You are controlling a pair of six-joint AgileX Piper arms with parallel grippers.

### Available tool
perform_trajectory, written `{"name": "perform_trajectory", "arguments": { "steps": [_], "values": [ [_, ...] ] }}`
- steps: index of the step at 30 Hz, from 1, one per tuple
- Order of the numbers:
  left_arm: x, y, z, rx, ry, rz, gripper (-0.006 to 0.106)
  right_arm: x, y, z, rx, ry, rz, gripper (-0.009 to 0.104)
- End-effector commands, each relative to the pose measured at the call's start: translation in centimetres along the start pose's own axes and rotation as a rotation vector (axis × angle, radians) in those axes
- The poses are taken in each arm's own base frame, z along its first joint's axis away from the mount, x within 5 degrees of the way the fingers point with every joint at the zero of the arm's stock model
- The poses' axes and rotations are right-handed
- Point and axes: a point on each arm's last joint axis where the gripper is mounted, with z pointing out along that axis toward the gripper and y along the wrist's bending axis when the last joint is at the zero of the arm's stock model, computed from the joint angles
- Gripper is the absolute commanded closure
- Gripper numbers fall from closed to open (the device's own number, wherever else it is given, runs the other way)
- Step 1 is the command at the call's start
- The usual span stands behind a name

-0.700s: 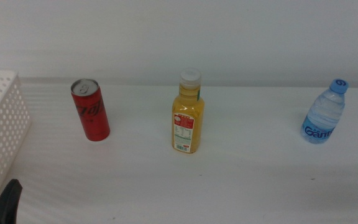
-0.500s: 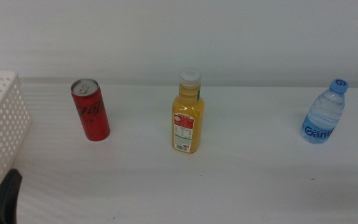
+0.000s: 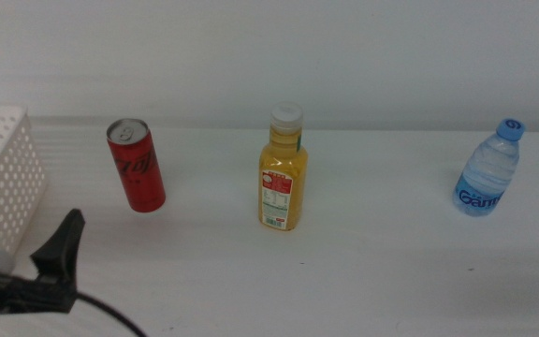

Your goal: Use arms to grab the bottles and put them into the dustbin to the left of the table.

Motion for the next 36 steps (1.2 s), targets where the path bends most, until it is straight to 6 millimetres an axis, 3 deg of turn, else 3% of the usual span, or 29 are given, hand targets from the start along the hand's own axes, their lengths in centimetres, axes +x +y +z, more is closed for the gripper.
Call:
{"name": "perform_trajectory", "arguments": {
  "steps": [1, 8, 18, 23, 36],
  "values": [
    [1.2, -0.1, 0.4, 0.004, -0.005, -0.005, 0.007, 1.2, 0.0, 0.1, 0.007, 0.003, -0.005, 0.007],
    [2.7, 0.0, 2.4, -0.001, 0.020, 0.001, 0.007, 1.2, 0.0, 0.1, 0.007, 0.003, -0.005, 0.007],
    [4.3, 0.0, 3.8, -0.001, 0.041, -0.011, 0.007, 1.2, 0.0, 0.1, 0.007, 0.003, -0.005, 0.007],
    [5.6, 0.0, 4.1, -0.002, 0.119, -0.041, 0.007, 1.2, 0.0, 0.1, 0.007, 0.003, -0.005, 0.007],
    [5.6, -0.3, 4.1, 0.022, 0.122, -0.033, 0.007, 1.2, 0.0, 0.1, 0.007, 0.003, -0.005, 0.007]
  ]
}}
